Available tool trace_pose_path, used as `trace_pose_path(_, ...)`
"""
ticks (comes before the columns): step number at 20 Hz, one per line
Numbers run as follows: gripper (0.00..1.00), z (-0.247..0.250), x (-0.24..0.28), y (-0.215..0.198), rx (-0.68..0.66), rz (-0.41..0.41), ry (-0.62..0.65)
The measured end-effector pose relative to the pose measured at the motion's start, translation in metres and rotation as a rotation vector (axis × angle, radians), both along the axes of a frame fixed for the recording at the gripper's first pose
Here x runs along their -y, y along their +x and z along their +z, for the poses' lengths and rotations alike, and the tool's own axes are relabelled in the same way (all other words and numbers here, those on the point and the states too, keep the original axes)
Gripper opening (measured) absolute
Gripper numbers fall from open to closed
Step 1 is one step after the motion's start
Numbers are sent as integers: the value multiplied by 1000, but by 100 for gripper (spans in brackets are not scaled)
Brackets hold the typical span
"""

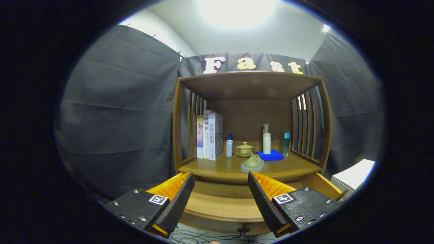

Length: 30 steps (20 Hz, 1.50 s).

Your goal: Pull open the drawer, take out the items inside it, and place them on the countertop above the cabinet.

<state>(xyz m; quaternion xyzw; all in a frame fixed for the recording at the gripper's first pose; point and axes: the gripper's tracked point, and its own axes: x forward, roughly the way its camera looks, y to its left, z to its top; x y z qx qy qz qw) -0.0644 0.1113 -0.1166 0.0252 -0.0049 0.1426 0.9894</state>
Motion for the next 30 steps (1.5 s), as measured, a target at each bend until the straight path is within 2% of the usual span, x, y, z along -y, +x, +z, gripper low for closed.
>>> trace_pose_path(7,97,-71,48,-35,-79,-152,-10)
trace_pose_path(11,97,-107,51,-43,-141,-156,30)
trace_pose_path(14,97,-126,45,-42,-164,-145,-5)
trace_pose_path(18,97,-136,39,-25,-163,-139,-41)
trace_pose_path(21,93,-142,48,-23,-158,-176,-65)
trace_pose_path(24,94,-144,55,-17,-164,-223,-68)
trace_pose_path(30,96,-144,59,8,-154,-190,-43)
